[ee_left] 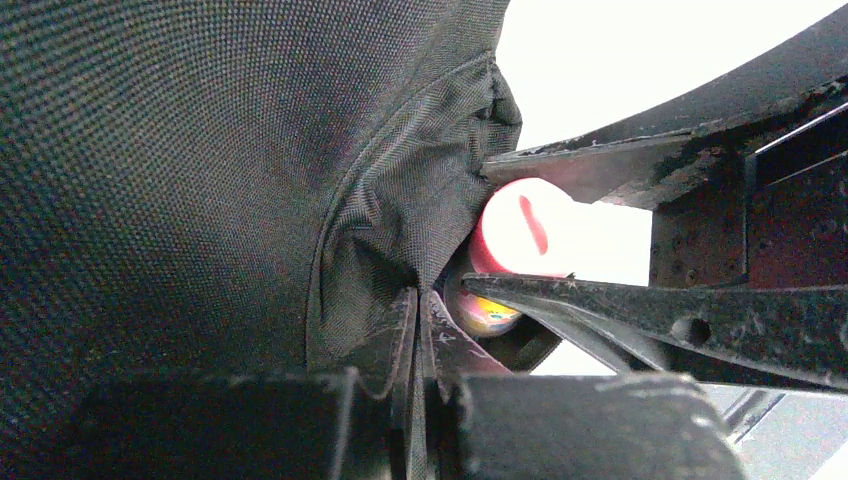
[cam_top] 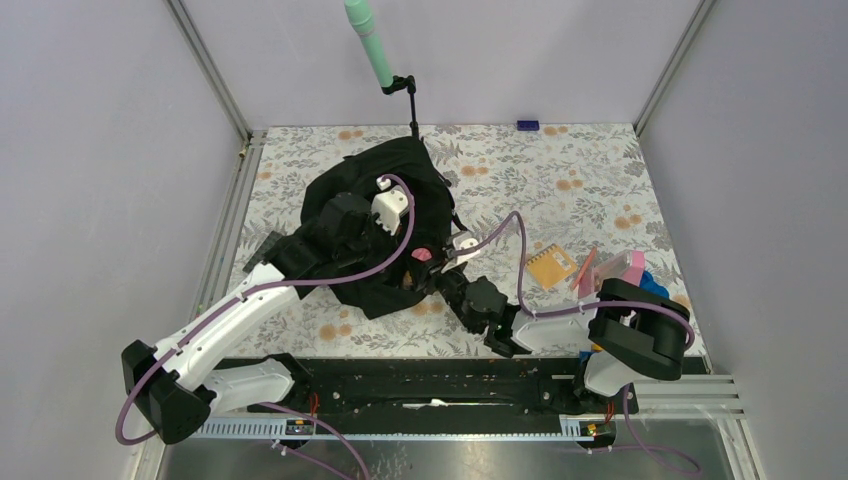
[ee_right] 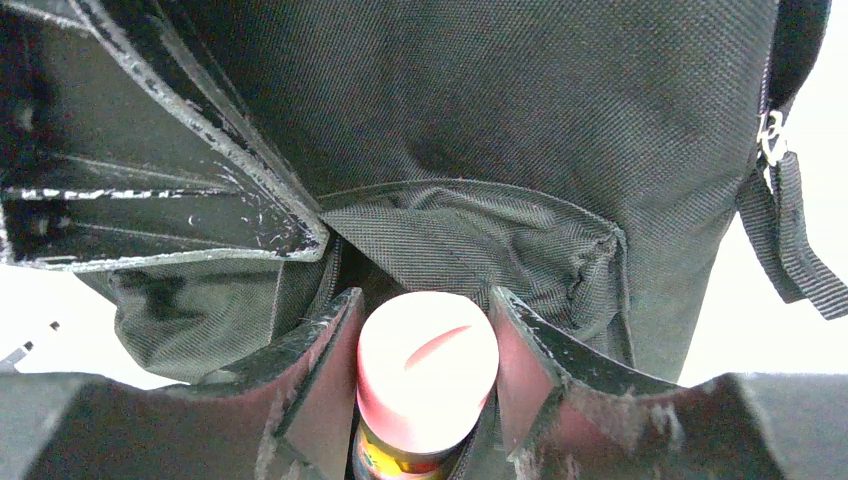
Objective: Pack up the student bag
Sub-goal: Place the personal item in the student bag.
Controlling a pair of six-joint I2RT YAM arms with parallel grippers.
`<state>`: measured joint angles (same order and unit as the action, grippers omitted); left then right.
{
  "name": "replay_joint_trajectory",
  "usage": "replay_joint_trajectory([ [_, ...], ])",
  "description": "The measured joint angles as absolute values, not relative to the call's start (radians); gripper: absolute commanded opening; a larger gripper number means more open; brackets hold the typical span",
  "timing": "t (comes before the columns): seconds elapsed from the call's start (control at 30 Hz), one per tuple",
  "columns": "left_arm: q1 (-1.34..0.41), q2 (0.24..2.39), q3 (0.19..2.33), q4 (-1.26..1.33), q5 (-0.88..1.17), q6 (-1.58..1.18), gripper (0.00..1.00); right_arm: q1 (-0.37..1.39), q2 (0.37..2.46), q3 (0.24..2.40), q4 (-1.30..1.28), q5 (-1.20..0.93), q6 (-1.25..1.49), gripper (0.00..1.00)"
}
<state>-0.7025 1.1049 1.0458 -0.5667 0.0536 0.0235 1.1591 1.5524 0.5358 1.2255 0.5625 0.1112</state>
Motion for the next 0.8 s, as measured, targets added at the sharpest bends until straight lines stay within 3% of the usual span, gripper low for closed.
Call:
replay_joint_trajectory([
  [0.5, -0.7, 1.1, 1.046, -0.567, 0.049, 0.018, 0.0, 1.211, 1.568, 0.638, 1.131, 0.755, 0.418, 0.0],
  [0.8, -0.694, 1.092, 1.046, -0.586, 0.05, 0.017, 0.0, 1.331, 1.727, 0.693, 1.239, 0.89, 0.29, 0.0],
])
